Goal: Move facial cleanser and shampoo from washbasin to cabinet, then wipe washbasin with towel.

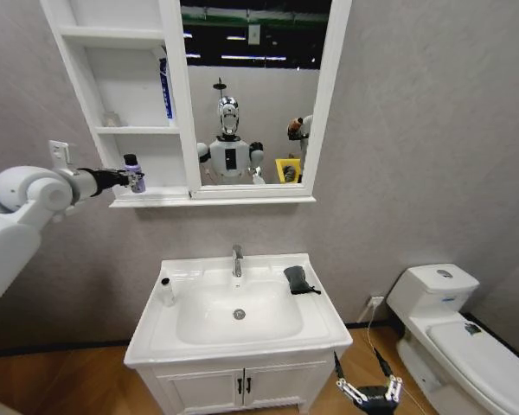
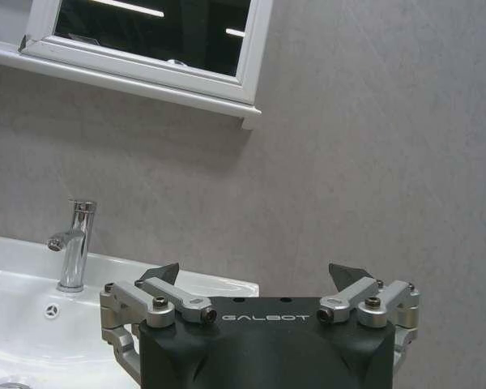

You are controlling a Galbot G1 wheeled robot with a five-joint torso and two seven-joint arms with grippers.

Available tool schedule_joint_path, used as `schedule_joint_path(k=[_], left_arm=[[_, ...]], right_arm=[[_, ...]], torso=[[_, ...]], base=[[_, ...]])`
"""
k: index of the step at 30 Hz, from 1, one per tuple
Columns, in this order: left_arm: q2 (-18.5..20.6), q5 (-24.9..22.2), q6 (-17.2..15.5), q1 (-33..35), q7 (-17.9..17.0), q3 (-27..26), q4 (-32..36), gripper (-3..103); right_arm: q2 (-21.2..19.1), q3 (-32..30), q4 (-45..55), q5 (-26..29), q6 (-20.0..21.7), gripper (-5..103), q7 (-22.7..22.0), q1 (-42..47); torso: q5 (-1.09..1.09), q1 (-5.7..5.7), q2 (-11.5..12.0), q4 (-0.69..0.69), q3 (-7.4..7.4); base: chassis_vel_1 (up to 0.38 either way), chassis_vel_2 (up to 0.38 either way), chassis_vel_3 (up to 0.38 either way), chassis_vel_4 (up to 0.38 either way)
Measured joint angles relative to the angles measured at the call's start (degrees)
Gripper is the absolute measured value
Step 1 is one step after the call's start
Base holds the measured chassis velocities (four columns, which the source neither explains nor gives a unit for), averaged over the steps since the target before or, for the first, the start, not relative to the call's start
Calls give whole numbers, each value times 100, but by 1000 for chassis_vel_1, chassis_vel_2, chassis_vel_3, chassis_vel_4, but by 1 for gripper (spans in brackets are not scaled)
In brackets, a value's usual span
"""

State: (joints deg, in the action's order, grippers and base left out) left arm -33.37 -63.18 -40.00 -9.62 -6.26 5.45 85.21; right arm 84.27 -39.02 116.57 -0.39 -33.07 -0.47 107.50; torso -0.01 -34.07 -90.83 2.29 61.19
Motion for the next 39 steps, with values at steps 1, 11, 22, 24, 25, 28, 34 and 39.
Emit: schedule_joint_path(k=[1, 11, 22, 24, 25, 28, 34, 39], left_arm=[[-109, 52, 1, -98, -5, 83, -174, 42], [-525, 342, -4, -433, -32, 393, -875, 42], [-714, 450, 22, -395, -59, 421, -1118, 42], [-737, 452, 57, -362, -76, 422, -1114, 42], [-737, 452, 57, -362, -76, 422, -1114, 42], [-791, 460, 88, -303, -97, 408, -1120, 50], [-721, 522, 145, -101, -101, 255, -897, 66], [-372, 435, 162, 423, -143, -207, -210, 88]], right_arm=[[1, -3, -11, 0, 0, 100, 0, -5], [11, -32, -103, 4, -26, 100, -15, -31], [-10, -58, -151, 17, -101, 100, -84, -23], [-15, -69, -132, 27, -122, 100, -109, -8], [-15, -69, -132, 27, -122, 100, -109, -8], [-24, -87, -113, 48, -147, 100, -135, 2], [-29, -59, -66, 33, -155, 100, -135, -2], [-17, -10, -30, -36, -121, 100, -120, -18]], torso=[[1, 0, 0, 0, 0], [1, 0, 0, 1, 0], [1, 1, -1, 0, 0], [1, 1, -1, 0, -1], [1, 1, -1, 0, -1], [1, 1, -1, 1, -1], [1, 0, -1, 2, 0], [1, 0, -1, 1, -1]], base=[[0, 0, 0, 0], [0, 0, 0, 0], [0, 0, 0, 0], [0, 0, 0, 0], [0, 0, 0, 0], [0, 0, 0, 0], [0, 0, 0, 0], [0, 0, 0, 0]])
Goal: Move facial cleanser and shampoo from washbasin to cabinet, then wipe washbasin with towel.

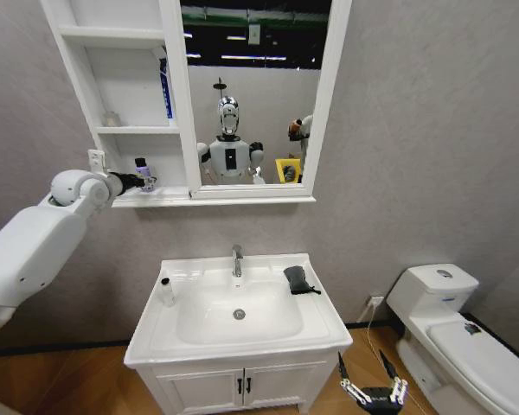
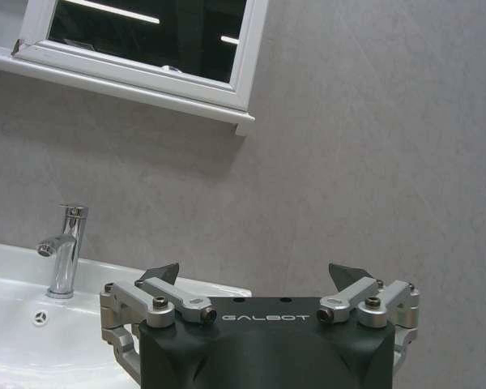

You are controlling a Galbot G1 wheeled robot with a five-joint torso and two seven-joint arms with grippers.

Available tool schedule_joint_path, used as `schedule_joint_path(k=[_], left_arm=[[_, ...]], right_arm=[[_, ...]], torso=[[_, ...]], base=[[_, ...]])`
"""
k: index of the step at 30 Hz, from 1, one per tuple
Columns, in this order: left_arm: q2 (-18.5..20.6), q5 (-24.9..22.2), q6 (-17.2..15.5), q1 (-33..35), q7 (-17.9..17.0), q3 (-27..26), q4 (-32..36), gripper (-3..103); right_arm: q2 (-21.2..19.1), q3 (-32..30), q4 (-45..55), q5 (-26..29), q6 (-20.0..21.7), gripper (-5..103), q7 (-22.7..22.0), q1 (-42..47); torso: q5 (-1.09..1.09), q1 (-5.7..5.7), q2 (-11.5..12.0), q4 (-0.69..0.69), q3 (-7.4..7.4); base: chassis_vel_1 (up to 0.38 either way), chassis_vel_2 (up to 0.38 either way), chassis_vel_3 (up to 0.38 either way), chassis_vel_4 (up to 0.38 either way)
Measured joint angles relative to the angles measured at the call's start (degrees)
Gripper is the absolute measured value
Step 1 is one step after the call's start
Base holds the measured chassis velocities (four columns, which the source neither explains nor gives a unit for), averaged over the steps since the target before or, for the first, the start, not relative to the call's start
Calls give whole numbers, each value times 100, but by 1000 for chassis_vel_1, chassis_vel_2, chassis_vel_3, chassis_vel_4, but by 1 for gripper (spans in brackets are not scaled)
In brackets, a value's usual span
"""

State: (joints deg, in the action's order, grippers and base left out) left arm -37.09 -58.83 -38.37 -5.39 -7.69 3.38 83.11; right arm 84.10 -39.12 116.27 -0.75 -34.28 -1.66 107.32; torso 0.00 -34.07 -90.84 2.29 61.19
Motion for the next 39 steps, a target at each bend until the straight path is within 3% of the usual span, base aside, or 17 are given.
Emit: schedule_joint_path(k=[2, 4, 8, 10, 11, 12, 14, 15, 18, 19, 21, 22, 24, 25, 29, 39], left_arm=[[94, -12, 11, 174, 2, -129, 181, 93], [371, -49, 91, 797, 77, -544, 731, 99], [672, -162, 339, 1526, 179, -969, 1334, 100], [879, -123, 854, 2316, 242, -1462, 1953, 100], [879, -123, 854, 2316, 242, -1462, 1953, 100], [879, 110, 1215, 2820, 233, -1756, 2217, 100], [616, 801, 1963, 3972, 147, -2318, 2643, 100], [616, 801, 1963, 3972, 147, -2318, 2643, 100], [97, 1491, 2446, 5218, -85, -2801, 2960, 100], [97, 1491, 2446, 5218, -85, -2801, 2960, 100], [-298, 1859, 2502, 6047, -102, -3128, 3061, 100], [-298, 1859, 2502, 6047, -102, -3128, 3061, 100], [-859, 2439, 2675, 6783, 27, -3335, 2909, 101], [-859, 2439, 2675, 6783, 27, -3335, 2909, 101], [-1527, 2862, 2896, 7095, 46, -3285, 2390, 99], [-2236, 3239, 3036, 6890, 138, -2891, 1355, 98]], right_arm=[[0, 9, 0, -15, 3, 100, 3, 0], [0, 16, -2, -26, 20, 100, 4, -12], [6, 30, 1, -30, 57, 100, 5, -32], [19, 51, 12, -33, 88, 100, 8, -55], [19, 51, 12, -33, 88, 100, 8, -55], [28, 68, 11, -33, 97, 100, 10, -73], [65, 120, 1, -27, 113, 100, -21, -96], [65, 120, 1, -27, 113, 100, -21, -96], [56, 157, 7, -27, 126, 100, -45, -77], [56, 157, 7, -27, 126, 100, -45, -77], [34, 155, 24, -30, 128, 100, -49, -62], [34, 155, 24, -30, 128, 100, -49, -62], [8, 145, 33, -30, 129, 100, -53, -54], [8, 145, 33, -30, 129, 100, -53, -54], [-18, 137, 40, -25, 127, 100, -68, -23], [-66, 96, -26, 12, 31, 100, -139, 4]], torso=[[-1, 0, 0, 1, 0], [2, 0, 0, 0, 0], [3, 0, 0, -3, 0], [-2, 1, 0, 0, -1], [-2, 1, 0, 0, -1], [-4, 1, -1, -1, -1], [4, 0, 0, 1, 0], [4, 0, 0, 1, 0], [2, 0, -1, 3, 0], [2, 0, -1, 3, 0], [-2, 1, 0, 0, 0], [-2, 1, 0, 0, 0], [2, 1, 0, -3, 0], [2, 1, 0, -3, 0], [0, 1, 0, 1, 0], [-1, 0, 0, 0, 0]], base=[[0, 0, 0, 0], [0, 0, 0, 0], [0, 0, 0, 0], [0, 0, 0, 0], [0, 0, 0, 0], [0, 0, 0, 0], [0, 0, 0, 0], [0, 0, 0, 0], [0, 0, 0, 0], [0, 0, 0, 0], [0, 0, 0, 0], [0, 0, 0, 0], [0, 0, 0, 0], [0, 0, 0, 0], [0, 0, 0, 0], [0, 0, 0, 0]])
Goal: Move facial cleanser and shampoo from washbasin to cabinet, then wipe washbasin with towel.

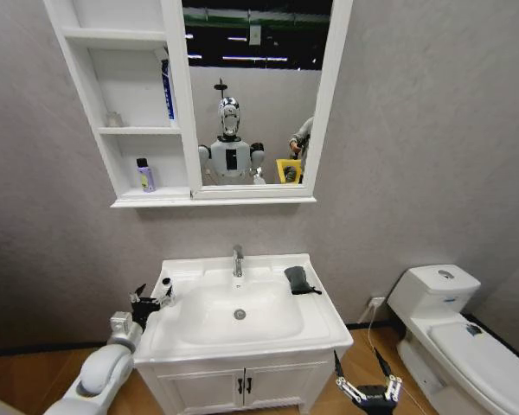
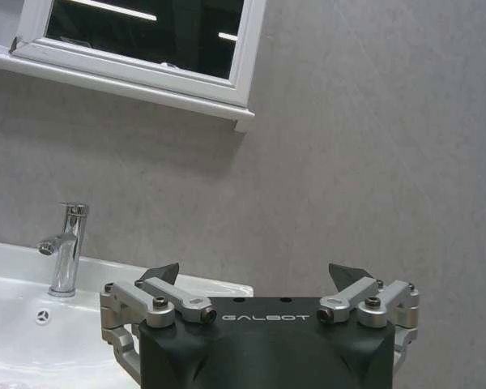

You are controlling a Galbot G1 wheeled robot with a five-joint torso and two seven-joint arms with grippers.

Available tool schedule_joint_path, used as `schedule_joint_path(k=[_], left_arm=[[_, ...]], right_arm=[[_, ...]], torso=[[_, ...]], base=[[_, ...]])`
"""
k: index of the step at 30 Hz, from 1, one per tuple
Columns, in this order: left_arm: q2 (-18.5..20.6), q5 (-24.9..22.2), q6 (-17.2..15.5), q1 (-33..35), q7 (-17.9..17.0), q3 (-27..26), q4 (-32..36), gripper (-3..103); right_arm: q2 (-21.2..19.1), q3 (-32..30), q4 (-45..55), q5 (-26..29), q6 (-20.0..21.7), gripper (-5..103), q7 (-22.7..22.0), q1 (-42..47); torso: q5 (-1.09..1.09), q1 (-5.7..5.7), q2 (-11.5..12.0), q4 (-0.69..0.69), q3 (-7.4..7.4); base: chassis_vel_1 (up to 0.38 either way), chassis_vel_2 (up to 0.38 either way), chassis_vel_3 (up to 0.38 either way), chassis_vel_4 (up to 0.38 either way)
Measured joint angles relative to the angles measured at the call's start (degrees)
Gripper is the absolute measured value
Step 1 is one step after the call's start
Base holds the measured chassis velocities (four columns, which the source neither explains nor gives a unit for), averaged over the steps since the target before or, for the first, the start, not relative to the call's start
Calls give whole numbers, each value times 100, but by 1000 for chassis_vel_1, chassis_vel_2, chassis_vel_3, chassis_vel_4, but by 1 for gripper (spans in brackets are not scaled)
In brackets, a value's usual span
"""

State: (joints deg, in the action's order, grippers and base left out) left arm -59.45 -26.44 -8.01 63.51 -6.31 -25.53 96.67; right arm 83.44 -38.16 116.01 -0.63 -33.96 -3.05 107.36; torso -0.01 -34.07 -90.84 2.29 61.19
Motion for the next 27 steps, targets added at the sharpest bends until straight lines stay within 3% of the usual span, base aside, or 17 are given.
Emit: schedule_joint_path(k=[10, 13, 15, 16, 18, 20, 23, 27], left_arm=[[-330, 238, 55, -578, 127, 228, -867, 97], [-363, 245, 87, -755, 167, 264, -1119, 91], [-371, 231, 133, -891, 245, 279, -1304, 81], [-371, 231, 133, -891, 245, 279, -1304, 81], [-371, 218, 159, -993, 315, 281, -1431, 65], [-365, 212, 168, -1005, 347, 281, -1439, 65], [-348, 206, 175, -1015, 388, 280, -1434, 48], [-337, 239, 175, -1013, 387, 277, -1403, 38]], right_arm=[[-50, -17, -105, 9, -93, 100, -40, 37], [-48, -13, -174, 5, -115, 100, -55, 29], [-42, -13, -206, 4, -119, 100, -60, 8], [-42, -13, -206, 4, -119, 100, -60, 8], [-43, -26, -216, 5, -119, 100, -65, -14], [-43, -32, -222, 5, -119, 100, -74, -24], [-42, -29, -252, 12, -119, 100, -103, -37], [-34, -17, -281, 9, -119, 100, -107, -51]], torso=[[1, 0, 0, 0, 0], [1, 0, 1, -1, 0], [1, 0, 1, 0, 0], [1, 0, 1, 0, 0], [1, 0, 1, -1, 0], [1, 0, 1, -1, 0], [2, 0, 1, 0, 0], [2, 0, 1, 0, 0]], base=[[0, 0, 0, 0], [0, 0, 0, 0], [0, 0, 0, 0], [0, 0, 0, 0], [0, 0, 0, 0], [0, 0, 0, 0], [0, 0, 0, 0], [0, 0, 0, 0]])
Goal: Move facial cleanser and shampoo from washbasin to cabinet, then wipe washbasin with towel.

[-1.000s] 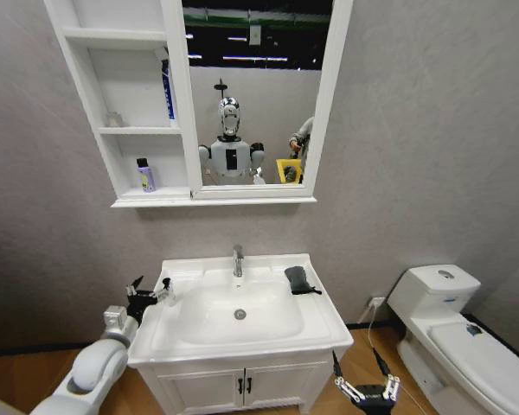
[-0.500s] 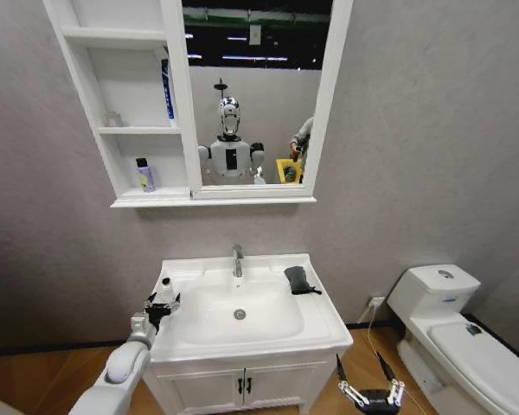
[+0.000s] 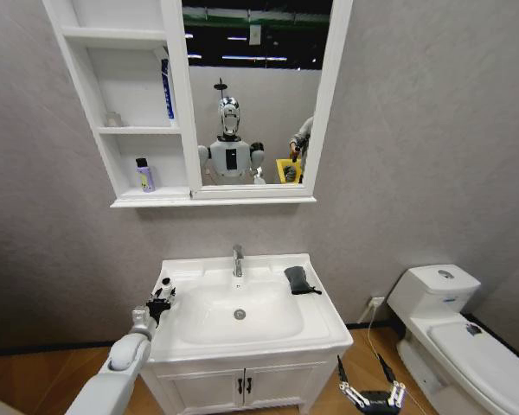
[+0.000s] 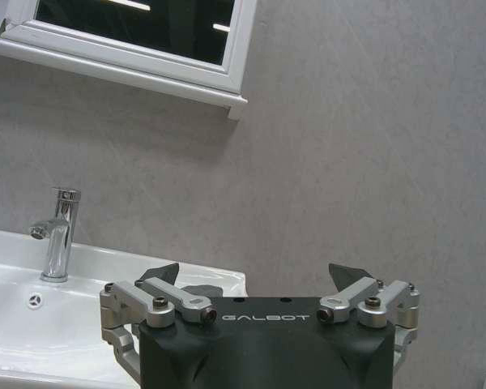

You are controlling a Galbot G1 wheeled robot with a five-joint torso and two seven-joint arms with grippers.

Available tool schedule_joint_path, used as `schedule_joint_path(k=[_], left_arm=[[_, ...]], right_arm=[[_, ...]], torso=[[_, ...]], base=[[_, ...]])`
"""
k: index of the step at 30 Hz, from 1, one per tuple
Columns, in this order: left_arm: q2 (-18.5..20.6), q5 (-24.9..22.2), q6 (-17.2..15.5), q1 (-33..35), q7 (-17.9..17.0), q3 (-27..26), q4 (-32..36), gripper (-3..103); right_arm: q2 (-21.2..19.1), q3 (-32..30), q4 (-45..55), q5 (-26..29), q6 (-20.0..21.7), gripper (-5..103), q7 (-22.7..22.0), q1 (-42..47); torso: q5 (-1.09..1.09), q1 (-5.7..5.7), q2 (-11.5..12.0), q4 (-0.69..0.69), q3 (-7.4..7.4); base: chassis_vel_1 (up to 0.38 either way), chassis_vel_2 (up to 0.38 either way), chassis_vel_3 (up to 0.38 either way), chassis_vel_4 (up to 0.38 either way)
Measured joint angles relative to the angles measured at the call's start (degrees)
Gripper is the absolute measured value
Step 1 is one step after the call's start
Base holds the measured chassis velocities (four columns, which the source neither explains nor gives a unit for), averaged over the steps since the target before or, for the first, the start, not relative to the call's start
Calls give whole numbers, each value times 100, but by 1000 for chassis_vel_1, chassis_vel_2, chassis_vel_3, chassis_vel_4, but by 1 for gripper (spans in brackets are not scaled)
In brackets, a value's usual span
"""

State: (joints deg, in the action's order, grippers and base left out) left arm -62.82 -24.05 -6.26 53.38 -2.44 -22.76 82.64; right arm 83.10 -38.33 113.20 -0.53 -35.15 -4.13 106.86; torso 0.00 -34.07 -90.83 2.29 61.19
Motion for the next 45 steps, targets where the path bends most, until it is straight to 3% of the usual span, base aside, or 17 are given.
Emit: schedule_joint_path(k=[2, 8, 11, 14, 15, 17, 18, 21, 22, 25, 26, 28, 29, 31, 36, 38, 45], left_arm=[[34, -4, -20, 35, -6, -14, 97, 32], [191, -52, -165, 220, -129, -26, 585, 32], [496, -200, -365, 399, -299, 1, 1365, 32], [1280, -663, -741, 477, -509, -17, 2597, 32], [1280, -663, -741, 477, -509, -17, 2597, 32], [2048, -1307, -1125, 468, -690, -117, 3335, 32], [2048, -1307, -1125, 468, -690, -117, 3335, 32], [2918, -2501, -1695, 85, -1029, -262, 4018, 32], [2918, -2501, -1695, 85, -1029, -262, 4018, 32], [3827, -4049, -2537, -980, -1275, -218, 4274, 32], [3827, -4049, -2537, -980, -1275, -218, 4274, 32], [4294, -4943, -3067, -1856, -1250, -29, 4125, 31], [4294, -4943, -3067, -1856, -1250, -29, 4125, 31], [4590, -5591, -3453, -2819, -1068, 268, 3760, 31], [4614, -5996, -3657, -4284, -922, 1304, 3148, 31], [4273, -6247, -3660, -5431, -1124, 2107, 2637, 31], [3472, -6285, -3644, -6743, -1467, 3140, 1586, 31]], right_arm=[[8, 3, -5, -1, -3, 100, -4, -10], [16, 4, -9, 6, -7, 100, -8, -17], [22, 10, -11, 12, -6, 100, -4, -24], [39, 35, 6, -15, 13, 100, 26, -24], [39, 35, 6, -15, 13, 100, 26, -24], [68, 51, 24, -42, 26, 100, 58, -32], [68, 51, 24, -42, 26, 100, 58, -32], [86, 50, 67, -57, 57, 100, 93, -39], [86, 50, 67, -57, 57, 100, 93, -39], [88, 27, 154, -71, 99, 100, 100, -32], [88, 27, 154, -71, 99, 100, 100, -32], [89, 13, 181, -65, 101, 100, 100, -28], [89, 13, 181, -65, 101, 100, 100, -28], [84, 1, 184, -52, 97, 100, 93, -17], [70, -2, 162, -49, 69, 100, 83, -3], [77, 0, 149, -58, 65, 100, 82, -11], [80, -16, 167, -62, 70, 100, 83, -11]], torso=[[0, 0, 0, 0, 0], [1, 0, 0, 0, 0], [2, 0, 0, 0, 0], [-3, 0, -1, 2, -1], [-3, 0, -1, 2, -1], [-1, 0, -1, -1, -1], [-1, 0, -1, -1, -1], [0, 1, -1, -1, -1], [0, 1, -1, -1, -1], [1, 1, -1, 1, -1], [1, 1, -1, 1, -1], [-3, 0, -1, 3, -1], [-3, 0, -1, 3, -1], [2, 0, -1, 0, 0], [3, 1, -1, -2, 0], [-2, 1, -1, 1, 0], [-1, 0, -1, 1, 0]], base=[[0, 0, 0, 0], [0, 0, 0, 0], [0, 0, 0, 0], [0, 0, 0, 0], [0, 0, 0, 0], [0, 0, 0, 0], [0, 0, 0, 0], [0, 0, 0, 0], [0, 0, 0, 0], [0, 0, 0, 0], [0, 0, 0, 0], [0, 0, 0, 0], [0, 0, 0, 0], [0, 0, 0, 0], [0, 0, 0, 0], [0, 0, 0, 0], [0, 0, 0, 0]])
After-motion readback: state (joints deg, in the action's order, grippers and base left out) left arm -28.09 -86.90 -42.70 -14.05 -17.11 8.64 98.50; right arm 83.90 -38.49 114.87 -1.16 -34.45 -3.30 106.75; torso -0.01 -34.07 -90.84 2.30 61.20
